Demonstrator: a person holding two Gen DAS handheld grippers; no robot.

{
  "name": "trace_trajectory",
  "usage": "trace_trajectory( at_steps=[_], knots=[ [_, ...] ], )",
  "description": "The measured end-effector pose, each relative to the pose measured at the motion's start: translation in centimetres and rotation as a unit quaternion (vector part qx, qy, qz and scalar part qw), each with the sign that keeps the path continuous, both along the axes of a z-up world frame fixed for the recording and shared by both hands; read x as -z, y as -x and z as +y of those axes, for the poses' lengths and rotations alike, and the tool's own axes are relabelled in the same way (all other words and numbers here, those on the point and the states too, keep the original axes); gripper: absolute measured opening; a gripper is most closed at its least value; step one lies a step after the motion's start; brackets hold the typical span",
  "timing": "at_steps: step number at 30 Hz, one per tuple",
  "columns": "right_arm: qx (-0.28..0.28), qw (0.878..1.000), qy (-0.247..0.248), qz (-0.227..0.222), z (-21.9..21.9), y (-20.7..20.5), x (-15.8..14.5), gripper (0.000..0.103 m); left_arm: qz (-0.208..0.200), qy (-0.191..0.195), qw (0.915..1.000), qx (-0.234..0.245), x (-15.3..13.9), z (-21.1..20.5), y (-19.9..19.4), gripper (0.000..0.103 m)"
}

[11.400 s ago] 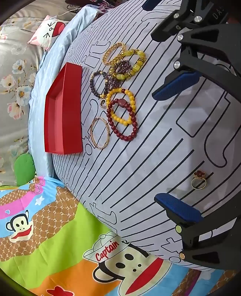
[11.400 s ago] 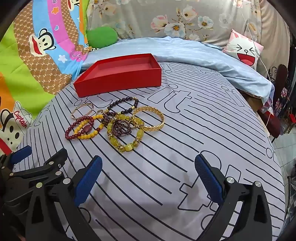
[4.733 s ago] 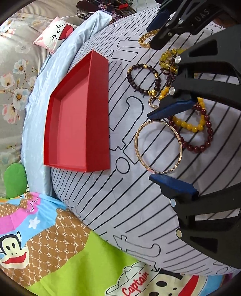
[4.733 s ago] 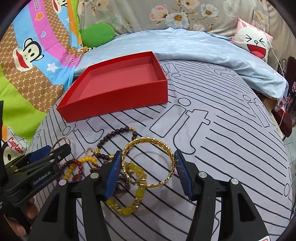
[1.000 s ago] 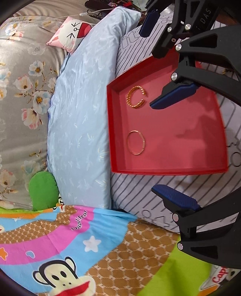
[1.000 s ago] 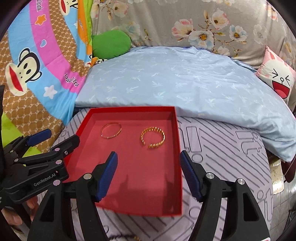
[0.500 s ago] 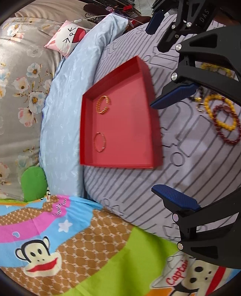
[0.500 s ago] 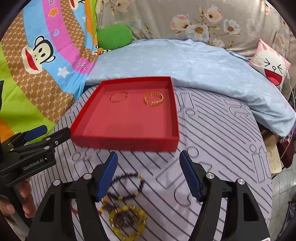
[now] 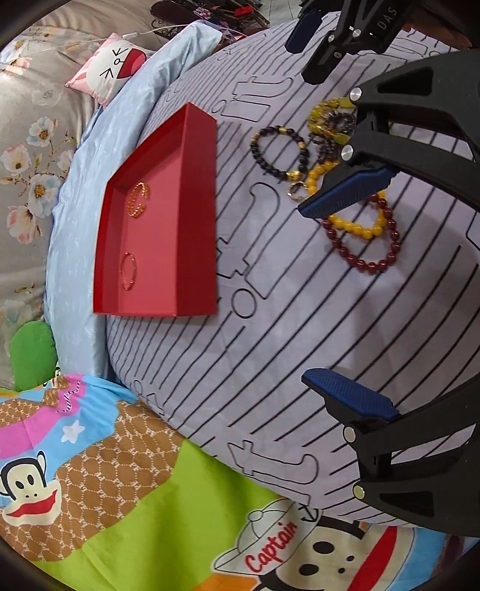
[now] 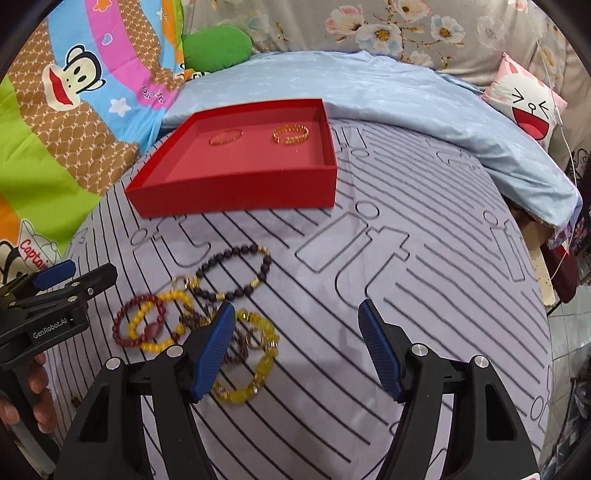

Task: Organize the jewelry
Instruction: 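Withdraw both tools from the box back toward the bracelet pile, then grasp the yellow bead bracelet with the right tool while the left grasps the dark red bead bracelet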

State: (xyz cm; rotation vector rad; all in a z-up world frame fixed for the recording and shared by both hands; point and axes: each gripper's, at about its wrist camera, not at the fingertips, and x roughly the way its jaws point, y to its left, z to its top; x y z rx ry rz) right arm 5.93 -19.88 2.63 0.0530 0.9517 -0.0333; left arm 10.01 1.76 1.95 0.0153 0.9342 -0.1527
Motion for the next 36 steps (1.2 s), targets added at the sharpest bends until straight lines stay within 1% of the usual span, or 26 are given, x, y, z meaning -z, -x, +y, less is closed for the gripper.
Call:
trace_trajectory(
  at_steps=[8, 11, 16, 19, 26, 29, 31, 35, 36],
  knots=[
    [-0.002, 1.0, 0.013, 0.017, 0.5, 1.2, 2.0, 0.066, 0.012, -0.001, 0.9999, -0.006, 1.4, 0.7, 1.1, 0.079],
    [-0.003, 1.0, 0.013, 0.022, 0.7, 1.2, 2.4, 0.064, 0.013, -0.002, 0.9999, -0.006, 1.6, 0.8, 1.2, 0.079],
    [-0.008, 1.0, 0.01, 0.028, 1.0, 1.2, 2.9, 0.054, 0.013, -0.005, 0.9999, -0.004, 1.9, 0.7, 1.5, 0.079],
    [-0.008, 0.999, 0.007, 0.034, 1.1, 1.1, 3.3, 0.05, 0.015, -0.008, 0.9998, -0.002, 2.2, 0.6, 1.4, 0.079],
    [-0.009, 0.999, 0.018, 0.027, 1.1, 1.1, 3.6, 0.047, 0.027, -0.014, 0.9995, -0.005, 3.1, 0.5, 1.2, 0.078],
    [-0.006, 1.0, 0.017, 0.023, 0.6, 1.3, 3.6, 0.041, 0.029, -0.013, 0.9995, -0.006, 3.3, 0.5, 1.1, 0.078],
    [-0.003, 1.0, 0.016, 0.023, 0.4, 1.3, 3.6, 0.035, 0.028, -0.014, 0.9995, -0.005, 3.3, 0.5, 1.2, 0.078],
    [-0.001, 1.0, 0.016, 0.023, 0.1, 1.3, 3.5, 0.028, 0.026, -0.013, 0.9996, -0.004, 3.3, 0.3, 1.2, 0.078],
    [-0.001, 1.0, 0.016, 0.023, 0.0, 1.3, 3.5, 0.024, 0.026, -0.013, 0.9996, -0.003, 3.3, 0.2, 1.3, 0.077]
  ],
)
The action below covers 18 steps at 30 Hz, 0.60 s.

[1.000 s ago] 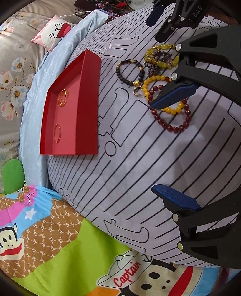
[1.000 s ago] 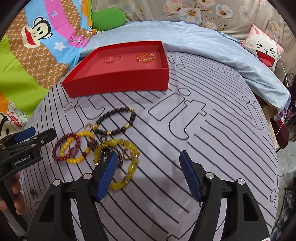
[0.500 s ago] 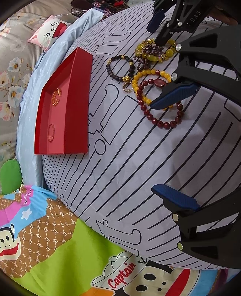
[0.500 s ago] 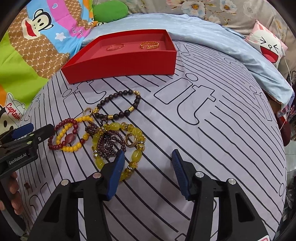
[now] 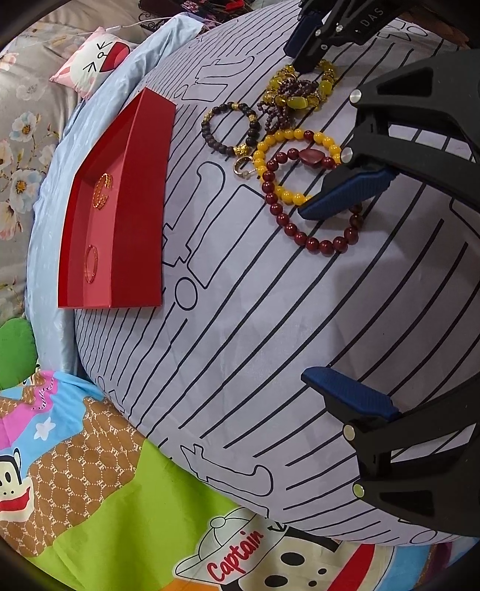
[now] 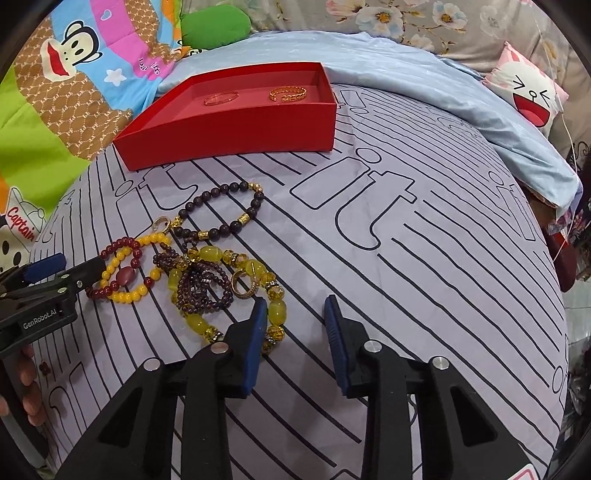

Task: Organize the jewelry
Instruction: 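Grasp the yellow bead bracelet with the right tool while the left grasps the dark red bead bracelet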

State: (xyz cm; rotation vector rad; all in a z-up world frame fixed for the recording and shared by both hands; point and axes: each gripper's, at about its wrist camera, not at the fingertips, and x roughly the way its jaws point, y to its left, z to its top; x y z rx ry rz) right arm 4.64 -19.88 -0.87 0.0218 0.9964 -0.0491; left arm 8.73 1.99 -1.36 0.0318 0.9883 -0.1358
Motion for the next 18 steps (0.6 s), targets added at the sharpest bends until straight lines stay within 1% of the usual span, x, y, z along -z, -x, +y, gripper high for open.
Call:
trace_trajectory(
  at_steps=[1, 2, 3, 4, 5, 8, 10, 11, 13, 14, 16, 17, 18],
  knots=[
    [0.0, 1.0, -0.001, -0.001, -0.1, 0.0, 0.0, 0.018, -0.001, 0.0, 1.0, 0.001, 0.0, -0.1, 0.0, 0.077],
    [0.002, 1.0, -0.003, -0.001, -0.2, 0.0, 0.0, 0.016, -0.001, 0.0, 1.0, 0.002, 0.0, -0.1, 0.0, 0.076],
    [0.004, 1.0, -0.005, -0.001, -0.3, 0.0, 0.0, 0.011, -0.001, 0.0, 1.0, 0.004, 0.0, -0.2, 0.1, 0.075],
    [0.006, 1.0, -0.008, 0.0, -0.5, 0.0, 0.0, 0.01, -0.002, 0.001, 1.0, 0.005, -0.1, -0.2, 0.1, 0.073],
    [0.007, 1.0, -0.009, 0.001, -0.5, 0.0, 0.0, 0.01, -0.003, 0.002, 1.0, 0.006, -0.1, -0.2, 0.1, 0.072],
    [0.008, 1.0, -0.008, 0.002, -0.4, 0.0, 0.0, 0.01, -0.008, 0.001, 0.9999, 0.015, -0.1, -0.5, 0.2, 0.065],
    [0.009, 1.0, -0.011, 0.002, -0.5, -0.1, 0.0, 0.01, -0.011, 0.005, 0.9997, 0.024, -0.2, -0.7, 0.2, 0.057],
    [0.009, 1.0, -0.013, 0.002, -0.5, -0.1, 0.0, 0.01, -0.011, 0.009, 0.9995, 0.027, -0.3, -0.7, 0.2, 0.055],
    [0.011, 1.0, -0.018, 0.003, -0.7, -0.1, 0.0, 0.01, -0.011, 0.02, 0.9992, 0.032, -0.4, -0.9, 0.2, 0.048],
    [0.011, 1.0, -0.019, 0.003, -0.7, -0.1, 0.0, 0.01, -0.011, 0.022, 0.9992, 0.033, -0.4, -1.0, 0.2, 0.047],
    [0.011, 1.0, -0.018, 0.003, -0.6, -0.1, 0.0, 0.01, -0.011, 0.024, 0.9988, 0.041, -0.4, -1.3, 0.2, 0.035],
    [0.01, 1.0, -0.017, 0.003, -0.6, -0.2, 0.0, 0.01, -0.011, 0.024, 0.9986, 0.046, -0.5, -1.5, 0.2, 0.032],
    [0.01, 1.0, -0.018, 0.003, -0.6, -0.2, 0.0, 0.01, -0.01, 0.027, 0.9983, 0.051, -0.5, -1.7, 0.2, 0.027]
  ],
)
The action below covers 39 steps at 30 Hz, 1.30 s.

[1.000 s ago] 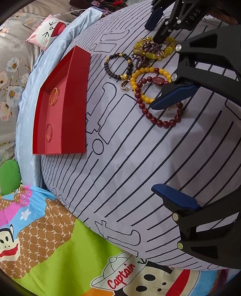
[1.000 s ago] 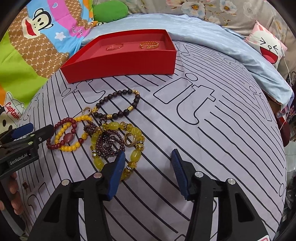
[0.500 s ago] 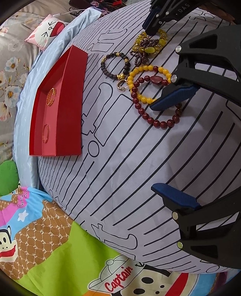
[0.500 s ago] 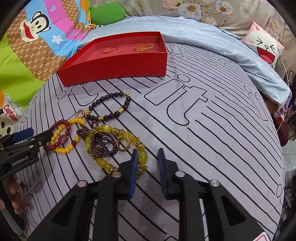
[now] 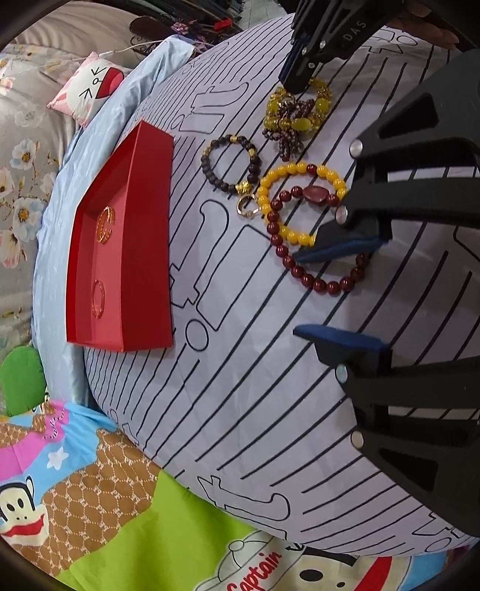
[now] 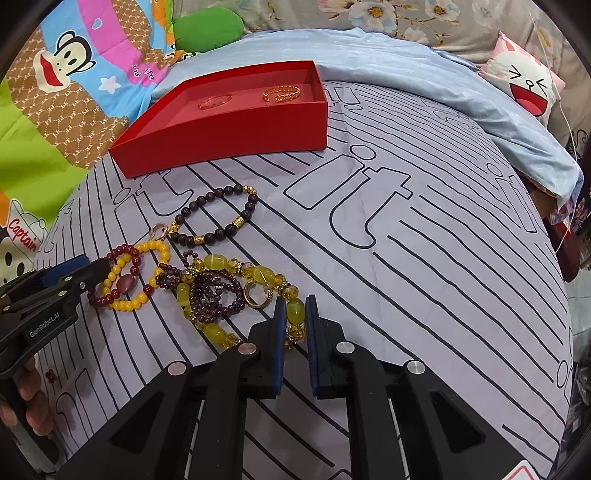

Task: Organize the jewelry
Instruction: 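Grasp the yellow bead bracelet with the right tool while the left grasps the dark red bead bracelet, then carry both bead bracelets into the red box and open both tools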

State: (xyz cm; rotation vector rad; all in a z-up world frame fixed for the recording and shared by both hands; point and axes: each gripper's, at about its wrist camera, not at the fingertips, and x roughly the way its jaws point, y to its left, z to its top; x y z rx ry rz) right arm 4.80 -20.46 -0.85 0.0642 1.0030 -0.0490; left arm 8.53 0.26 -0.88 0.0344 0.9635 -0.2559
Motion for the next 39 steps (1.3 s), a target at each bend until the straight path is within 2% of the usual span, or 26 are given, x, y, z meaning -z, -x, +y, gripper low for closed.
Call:
trace_trajectory(
  at_steps=[1, 3, 9, 18, 28, 39],
  knots=[
    [0.0, 1.0, -0.001, 0.0, 0.0, 0.0, 0.0, 0.01, 0.003, 0.005, 1.0, 0.004, 0.0, -0.1, 0.0, 0.017],
    [-0.001, 1.0, -0.003, 0.001, 0.1, -0.1, 0.0, 0.01, 0.012, 0.015, 0.9998, 0.011, 0.0, -0.2, -0.1, 0.009],
    [-0.006, 1.0, -0.015, -0.013, 0.2, 0.1, -1.2, 0.009, 0.016, 0.026, 0.9995, 0.012, -0.5, -0.1, 0.0, 0.008],
    [-0.031, 0.997, -0.027, -0.064, 1.3, -0.3, -6.1, 0.009, 0.002, 0.046, 0.9986, 0.025, -3.4, -0.4, 0.4, 0.008],
    [-0.039, 0.993, -0.034, -0.106, 1.4, -0.4, -9.8, 0.009, -0.015, 0.061, 0.9969, 0.048, -6.6, -1.1, 0.7, 0.008],
    [-0.041, 0.99, -0.037, -0.13, 0.6, -3.8, -12.3, 0.009, -0.053, 0.078, 0.9928, 0.074, -10.7, -2.5, -2.6, 0.008]
  ],
)
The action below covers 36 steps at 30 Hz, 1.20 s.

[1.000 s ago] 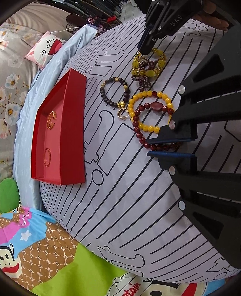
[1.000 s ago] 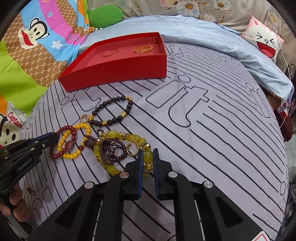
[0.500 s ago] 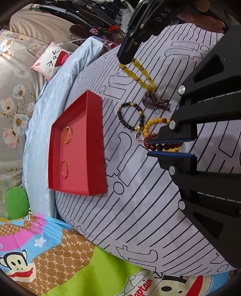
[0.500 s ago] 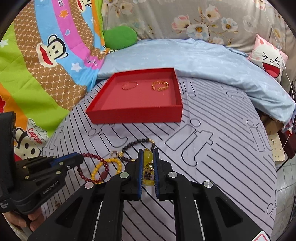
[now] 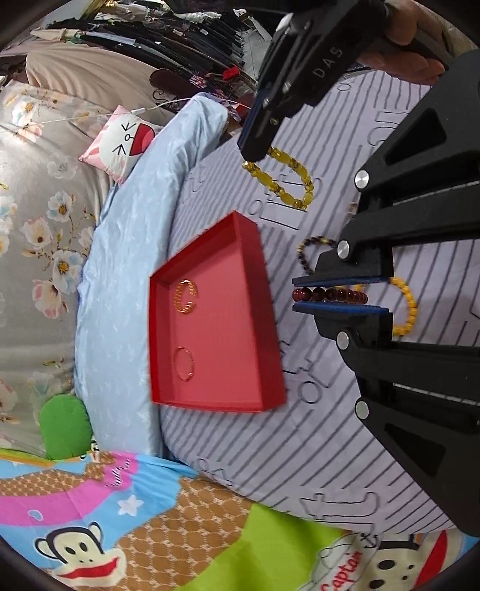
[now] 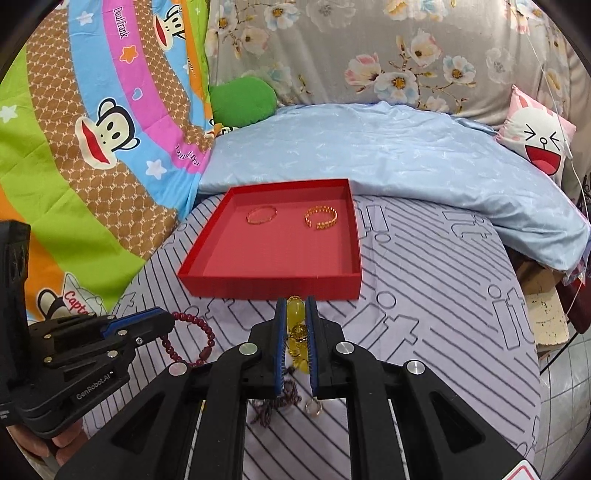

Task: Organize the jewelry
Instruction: 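Carry both bead bracelets into the red box and open both tools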

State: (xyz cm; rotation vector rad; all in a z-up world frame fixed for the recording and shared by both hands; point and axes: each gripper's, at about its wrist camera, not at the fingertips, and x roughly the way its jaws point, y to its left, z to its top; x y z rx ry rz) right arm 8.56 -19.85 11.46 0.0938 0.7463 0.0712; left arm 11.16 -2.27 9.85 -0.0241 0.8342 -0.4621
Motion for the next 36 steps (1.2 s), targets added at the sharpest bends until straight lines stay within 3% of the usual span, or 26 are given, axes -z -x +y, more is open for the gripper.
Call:
trace_trajectory(
  at_steps=[8, 15, 22, 26, 32, 36],
  knots=[
    [-0.002, 1.0, 0.003, -0.013, -0.3, -5.6, -1.5, 0.009, -0.034, 0.004, 0.9993, 0.013, -2.5, -2.0, -5.7, 0.008],
    [-0.005, 1.0, -0.01, -0.004, -0.4, -11.3, -1.1, 0.009, -0.036, 0.011, 0.9992, 0.011, -2.3, -2.9, -11.3, 0.008],
    [-0.022, 0.998, -0.054, 0.033, 0.0, -16.8, 1.5, 0.01, 0.003, 0.028, 0.9996, 0.01, 1.0, -3.1, -16.8, 0.008],
    [-0.024, 0.995, -0.065, 0.066, 0.1, -19.6, 4.6, 0.01, 0.027, 0.02, 0.9994, -0.001, 3.7, -3.0, -19.2, 0.008],
    [-0.002, 0.995, -0.043, 0.092, -0.7, -21.3, 7.5, 0.01, 0.052, -0.004, 0.9981, -0.033, 6.8, -1.8, -21.5, 0.008],
    [0.006, 0.996, -0.016, 0.088, -1.0, -21.6, 8.1, 0.01, 0.048, -0.03, 0.9972, -0.05, 7.7, -1.3, -21.8, 0.008]
  ],
)
